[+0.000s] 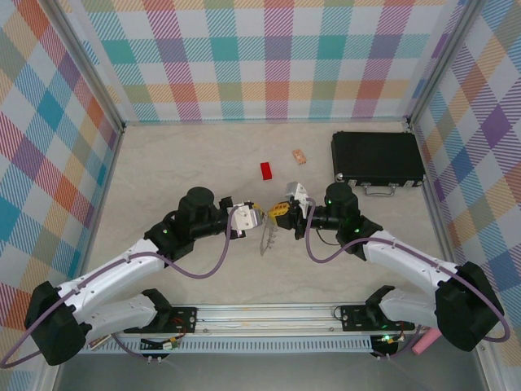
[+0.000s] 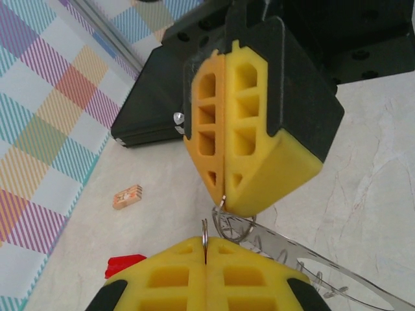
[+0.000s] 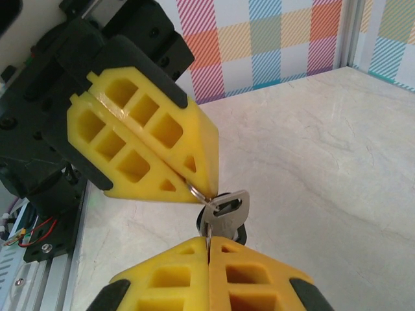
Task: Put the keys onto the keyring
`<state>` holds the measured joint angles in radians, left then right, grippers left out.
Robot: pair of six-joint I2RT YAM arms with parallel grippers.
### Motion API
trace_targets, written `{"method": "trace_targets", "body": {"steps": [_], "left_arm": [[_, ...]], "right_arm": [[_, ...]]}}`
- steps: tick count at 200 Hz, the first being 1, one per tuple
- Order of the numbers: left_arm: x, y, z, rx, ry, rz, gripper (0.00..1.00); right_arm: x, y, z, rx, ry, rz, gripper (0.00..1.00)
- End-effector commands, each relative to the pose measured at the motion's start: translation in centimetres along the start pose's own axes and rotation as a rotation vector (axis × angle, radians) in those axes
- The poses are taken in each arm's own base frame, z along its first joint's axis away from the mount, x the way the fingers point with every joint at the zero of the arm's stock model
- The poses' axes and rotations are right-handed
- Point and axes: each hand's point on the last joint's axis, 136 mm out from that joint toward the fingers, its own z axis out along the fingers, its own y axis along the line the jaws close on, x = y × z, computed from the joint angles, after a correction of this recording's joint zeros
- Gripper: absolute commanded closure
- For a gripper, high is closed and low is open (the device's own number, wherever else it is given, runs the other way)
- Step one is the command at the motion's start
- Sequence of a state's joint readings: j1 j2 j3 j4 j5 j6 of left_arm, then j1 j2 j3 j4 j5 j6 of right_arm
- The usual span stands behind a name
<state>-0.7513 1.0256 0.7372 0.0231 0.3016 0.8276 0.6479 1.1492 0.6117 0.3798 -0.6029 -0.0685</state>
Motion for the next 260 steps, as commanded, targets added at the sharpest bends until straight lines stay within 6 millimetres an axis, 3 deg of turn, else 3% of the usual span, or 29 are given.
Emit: {"method": "trace_targets", "body": {"steps": [1, 87, 260], "left_arm": [[-1.4, 0.2, -0.4, -0.005, -0.049, 0.026, 1.0], [-0.2, -1.2, -0.4, 0.056, -0.003, 0.068, 1.0], [-0.6, -0.4, 0.1, 0.03, -0.006, 0.05, 1.0]], "right_arm": [[-1.9, 0.5, 0.1, -0.03, -0.044, -0.059, 1.0], [-1.7, 0.1, 0.2, -0.009, -0.036, -0.05, 1.0], [-1.7, 0.8, 0.4, -0.037, -0.035, -0.088, 1.0]]}}
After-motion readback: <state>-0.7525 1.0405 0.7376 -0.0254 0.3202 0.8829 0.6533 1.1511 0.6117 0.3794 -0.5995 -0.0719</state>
